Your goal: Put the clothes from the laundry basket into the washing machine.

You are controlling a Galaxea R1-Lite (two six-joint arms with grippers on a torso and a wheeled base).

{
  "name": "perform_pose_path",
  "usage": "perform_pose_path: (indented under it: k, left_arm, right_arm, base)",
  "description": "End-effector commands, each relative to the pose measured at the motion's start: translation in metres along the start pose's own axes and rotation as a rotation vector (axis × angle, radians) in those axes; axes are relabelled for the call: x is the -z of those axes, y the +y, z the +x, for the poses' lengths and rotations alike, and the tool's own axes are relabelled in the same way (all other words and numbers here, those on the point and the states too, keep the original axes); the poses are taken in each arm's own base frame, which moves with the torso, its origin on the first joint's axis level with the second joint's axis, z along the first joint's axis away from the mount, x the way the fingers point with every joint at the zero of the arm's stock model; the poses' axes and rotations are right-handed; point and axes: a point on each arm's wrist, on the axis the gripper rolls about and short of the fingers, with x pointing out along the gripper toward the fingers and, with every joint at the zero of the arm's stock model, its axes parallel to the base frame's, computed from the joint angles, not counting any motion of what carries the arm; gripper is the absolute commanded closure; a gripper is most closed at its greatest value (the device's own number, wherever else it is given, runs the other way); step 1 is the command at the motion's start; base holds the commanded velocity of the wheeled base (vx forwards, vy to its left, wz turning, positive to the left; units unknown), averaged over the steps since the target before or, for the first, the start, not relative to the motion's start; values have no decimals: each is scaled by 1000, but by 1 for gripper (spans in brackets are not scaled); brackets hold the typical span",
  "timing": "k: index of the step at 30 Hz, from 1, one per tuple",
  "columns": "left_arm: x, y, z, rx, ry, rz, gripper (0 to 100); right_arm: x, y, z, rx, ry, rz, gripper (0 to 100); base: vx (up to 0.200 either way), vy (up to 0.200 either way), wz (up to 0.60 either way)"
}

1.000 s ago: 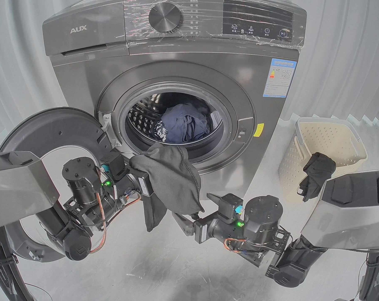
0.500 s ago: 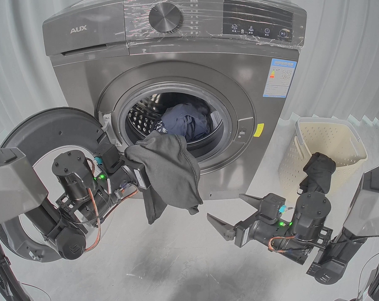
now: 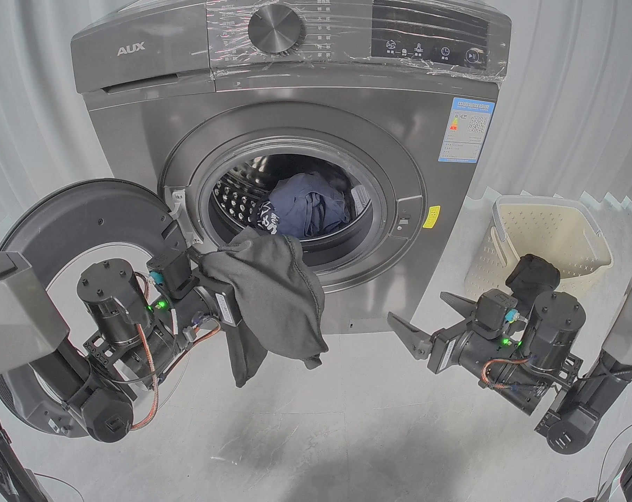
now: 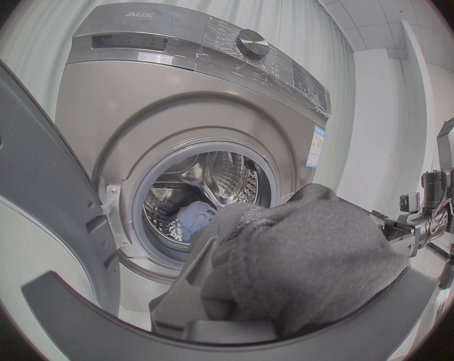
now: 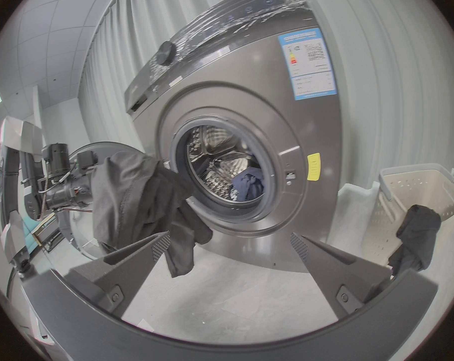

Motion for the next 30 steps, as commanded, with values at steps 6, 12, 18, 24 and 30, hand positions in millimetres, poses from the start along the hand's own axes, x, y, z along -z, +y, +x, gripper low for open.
perform_pose_path:
  k: [6, 12, 18, 24, 30]
  left_arm:
    - [-6, -3, 1, -60, -24, 22, 100]
    - [0, -5, 0, -59, -3, 21, 100]
    - [-1, -5, 3, -66, -11, 25, 100]
    - [3, -7, 5, -96, -2, 22, 100]
    - [10, -10, 7, -90, 20, 28, 100]
  right_arm:
    - [-5, -8, 1, 30, -20, 4, 0]
    - [-7, -3, 4, 38, -37, 17, 0]
    - [-5, -2, 4, 36, -30, 21, 0]
    - [-4, 1, 3, 24, -27, 20, 0]
    - [-4, 7, 3, 7, -26, 21, 0]
  base:
    - [0, 0, 0]
    - [67, 0, 0]
    - [133, 0, 0]
    - [67, 0, 0]
    - [200, 0, 0]
